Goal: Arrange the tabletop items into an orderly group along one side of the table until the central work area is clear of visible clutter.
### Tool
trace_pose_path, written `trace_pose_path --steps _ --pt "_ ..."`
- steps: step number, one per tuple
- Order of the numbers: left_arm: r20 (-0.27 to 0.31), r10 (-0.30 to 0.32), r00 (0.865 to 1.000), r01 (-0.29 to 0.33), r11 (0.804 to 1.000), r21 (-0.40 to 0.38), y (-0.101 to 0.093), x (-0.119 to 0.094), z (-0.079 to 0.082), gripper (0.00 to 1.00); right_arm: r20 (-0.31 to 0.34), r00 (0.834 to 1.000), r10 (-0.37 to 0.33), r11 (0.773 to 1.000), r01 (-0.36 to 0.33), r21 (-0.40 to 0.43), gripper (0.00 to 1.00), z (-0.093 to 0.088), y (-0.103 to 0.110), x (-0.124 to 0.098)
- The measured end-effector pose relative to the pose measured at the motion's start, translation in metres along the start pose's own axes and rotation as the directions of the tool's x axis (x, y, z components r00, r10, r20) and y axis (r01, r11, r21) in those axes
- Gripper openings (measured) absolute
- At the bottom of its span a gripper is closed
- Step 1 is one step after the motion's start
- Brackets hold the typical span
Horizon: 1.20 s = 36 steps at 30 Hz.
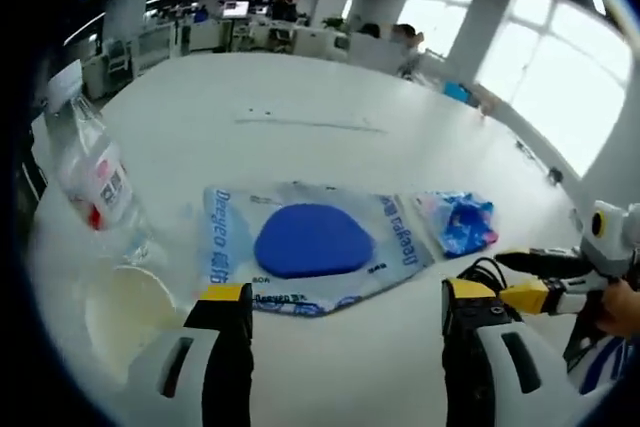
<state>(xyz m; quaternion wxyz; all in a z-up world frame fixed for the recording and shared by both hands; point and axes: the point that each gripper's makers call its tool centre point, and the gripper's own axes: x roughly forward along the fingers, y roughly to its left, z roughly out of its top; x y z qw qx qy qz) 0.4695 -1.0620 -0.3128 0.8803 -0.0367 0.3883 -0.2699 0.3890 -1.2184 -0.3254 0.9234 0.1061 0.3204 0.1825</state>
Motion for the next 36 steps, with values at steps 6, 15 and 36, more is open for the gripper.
trace_pose_path --steps 6,15,36 --pt "0.013 0.036 0.999 -0.036 0.999 -0.03 0.023 0.0 0.019 0.74 -0.011 1.0 0.024 1.0 -0.024 -0.004 0.44 0.004 0.014 0.017" --pt "-0.01 0.07 0.997 -0.071 0.997 -0.039 0.039 0.009 0.026 0.74 -0.017 0.999 0.027 0.999 -0.026 0.029 0.42 0.01 0.018 0.035" --pt "-0.086 0.206 0.975 -0.202 0.978 0.056 0.061 0.033 0.005 0.55 -0.051 0.999 0.0 0.997 0.004 0.081 0.29 0.011 0.022 0.069"
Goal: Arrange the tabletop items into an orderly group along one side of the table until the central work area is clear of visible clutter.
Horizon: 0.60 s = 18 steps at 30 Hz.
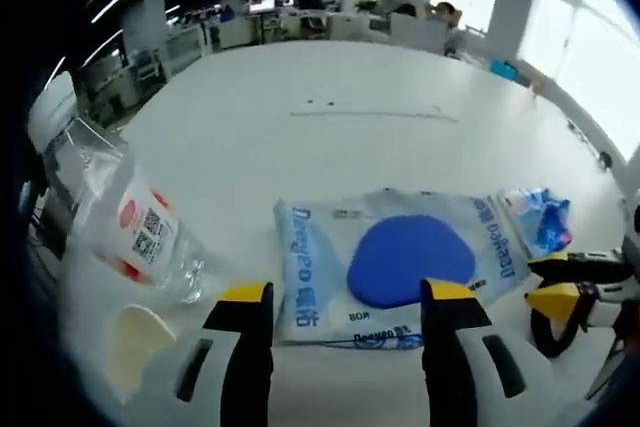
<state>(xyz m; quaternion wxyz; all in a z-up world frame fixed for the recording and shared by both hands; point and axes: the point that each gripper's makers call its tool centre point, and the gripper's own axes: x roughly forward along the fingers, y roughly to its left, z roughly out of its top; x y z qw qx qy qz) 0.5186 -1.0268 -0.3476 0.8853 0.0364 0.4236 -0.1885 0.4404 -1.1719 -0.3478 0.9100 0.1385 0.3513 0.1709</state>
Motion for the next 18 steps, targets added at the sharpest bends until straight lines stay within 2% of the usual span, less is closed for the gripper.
trace_pose_path --steps 7,10,13,18 --pt "-0.019 0.035 0.999 -0.035 0.999 0.041 0.002 0.005 -0.003 0.49 -0.028 0.999 -0.028 0.999 0.029 0.022 0.24 -0.004 -0.006 0.01" --pt "-0.027 0.05 0.998 -0.05 0.999 0.004 0.005 0.006 -0.006 0.45 -0.025 0.999 -0.037 0.999 0.038 0.021 0.23 -0.003 -0.007 0.012" --pt "-0.014 0.085 0.996 -0.084 0.996 0.035 0.01 0.007 -0.005 0.43 -0.031 0.998 -0.046 0.999 0.046 0.003 0.21 -0.005 -0.008 0.014" --pt "-0.008 0.072 0.997 -0.072 0.997 -0.008 0.01 0.01 -0.004 0.39 -0.032 0.997 -0.063 0.998 0.063 0.005 0.13 -0.005 -0.012 0.015"
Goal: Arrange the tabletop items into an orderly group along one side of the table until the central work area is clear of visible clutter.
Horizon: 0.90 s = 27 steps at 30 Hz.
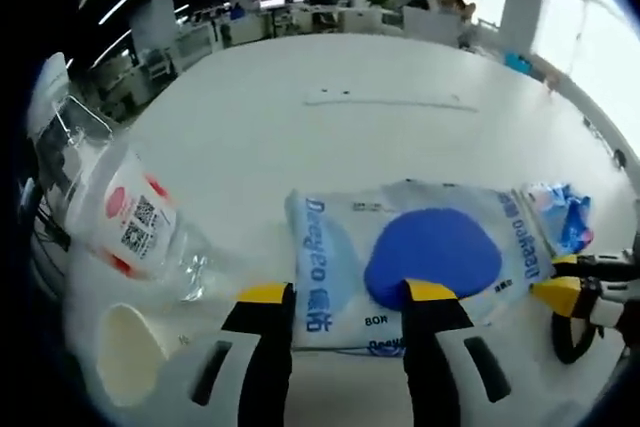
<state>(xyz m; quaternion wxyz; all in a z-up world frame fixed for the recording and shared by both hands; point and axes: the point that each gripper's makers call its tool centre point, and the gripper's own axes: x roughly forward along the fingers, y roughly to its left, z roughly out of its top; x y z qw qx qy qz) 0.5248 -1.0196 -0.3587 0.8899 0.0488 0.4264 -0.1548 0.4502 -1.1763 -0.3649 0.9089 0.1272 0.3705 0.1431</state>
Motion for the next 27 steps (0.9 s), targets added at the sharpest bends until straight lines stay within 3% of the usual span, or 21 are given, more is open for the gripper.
trace_pose_path --steps 5,8,10,11,12,13,17,27 --pt "0.013 0.002 1.0 -0.002 1.0 0.003 -0.001 0.0 0.001 0.34 -0.001 1.0 0.019 1.0 -0.019 0.011 0.04 -0.001 0.005 0.004" --pt "0.02 0.012 1.0 -0.013 1.0 0.008 0.002 -0.003 0.001 0.15 0.006 1.0 -0.002 1.0 0.002 -0.011 0.03 0.001 0.003 0.004" --pt "0.011 0.058 0.998 -0.058 0.997 0.051 0.013 -0.004 -0.001 0.0 0.015 1.0 -0.027 1.0 0.027 -0.008 0.0 0.003 -0.001 0.003" --pt "0.01 0.04 0.999 -0.04 0.998 0.042 0.012 -0.004 -0.002 0.0 0.018 1.0 -0.02 1.0 0.02 -0.008 0.0 0.003 -0.002 0.002" --pt "0.018 -0.006 1.0 0.007 1.0 -0.031 0.006 -0.002 -0.002 0.0 0.019 1.0 -0.015 1.0 0.015 -0.002 0.0 0.004 -0.002 0.002" --pt "0.018 0.009 1.0 -0.008 0.999 -0.033 0.01 -0.004 -0.002 0.0 0.021 1.0 -0.023 1.0 0.023 -0.004 0.0 0.004 -0.003 0.001" --pt "0.036 0.028 0.999 -0.029 0.999 0.03 0.007 -0.01 0.003 0.0 0.038 0.999 -0.024 0.999 0.025 -0.043 0.0 0.009 0.001 -0.002" --pt "0.067 -0.007 0.998 0.005 1.0 0.025 -0.009 -0.012 0.02 0.0 0.077 0.995 -0.062 0.997 0.066 -0.049 0.0 0.021 -0.012 -0.016"
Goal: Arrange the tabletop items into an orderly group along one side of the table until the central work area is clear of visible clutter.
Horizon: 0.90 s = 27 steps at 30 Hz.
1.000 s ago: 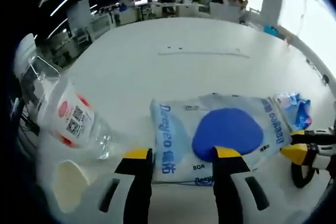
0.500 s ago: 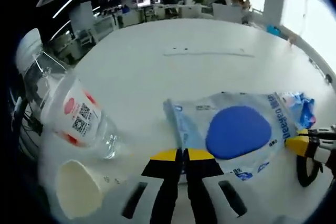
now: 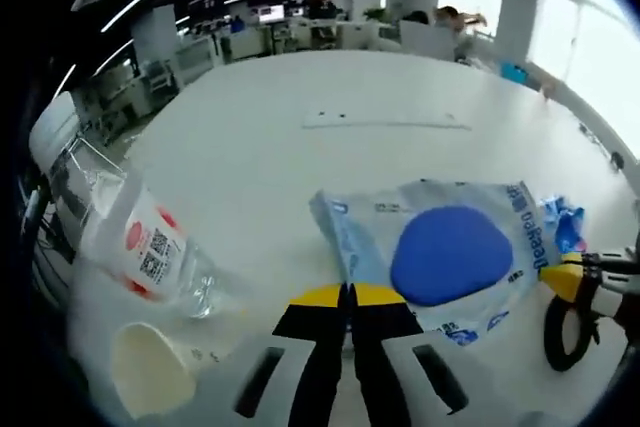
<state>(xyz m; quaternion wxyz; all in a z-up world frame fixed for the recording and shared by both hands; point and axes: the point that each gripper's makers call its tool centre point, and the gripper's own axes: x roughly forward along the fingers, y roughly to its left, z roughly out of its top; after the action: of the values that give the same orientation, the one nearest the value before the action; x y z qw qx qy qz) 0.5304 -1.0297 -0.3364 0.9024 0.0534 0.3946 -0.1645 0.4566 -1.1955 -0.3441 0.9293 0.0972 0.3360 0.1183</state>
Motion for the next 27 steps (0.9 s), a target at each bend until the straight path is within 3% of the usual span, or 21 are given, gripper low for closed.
trace_pose_path --steps 6,9,27 --pt "-0.011 -0.001 1.0 0.001 1.0 0.002 -0.003 -0.001 -0.004 0.0 -0.004 1.0 0.002 1.0 -0.002 0.015 0.0 -0.001 -0.002 -0.002" --pt "-0.018 -0.01 1.0 0.009 0.999 -0.039 -0.004 0.001 -0.007 0.0 -0.021 1.0 -0.007 1.0 0.007 0.001 0.0 -0.006 -0.004 -0.002" --pt "-0.054 0.006 0.999 -0.005 1.0 0.011 -0.005 0.013 -0.019 0.0 -0.095 0.995 -0.013 1.0 0.014 0.01 0.0 -0.022 -0.01 0.006"
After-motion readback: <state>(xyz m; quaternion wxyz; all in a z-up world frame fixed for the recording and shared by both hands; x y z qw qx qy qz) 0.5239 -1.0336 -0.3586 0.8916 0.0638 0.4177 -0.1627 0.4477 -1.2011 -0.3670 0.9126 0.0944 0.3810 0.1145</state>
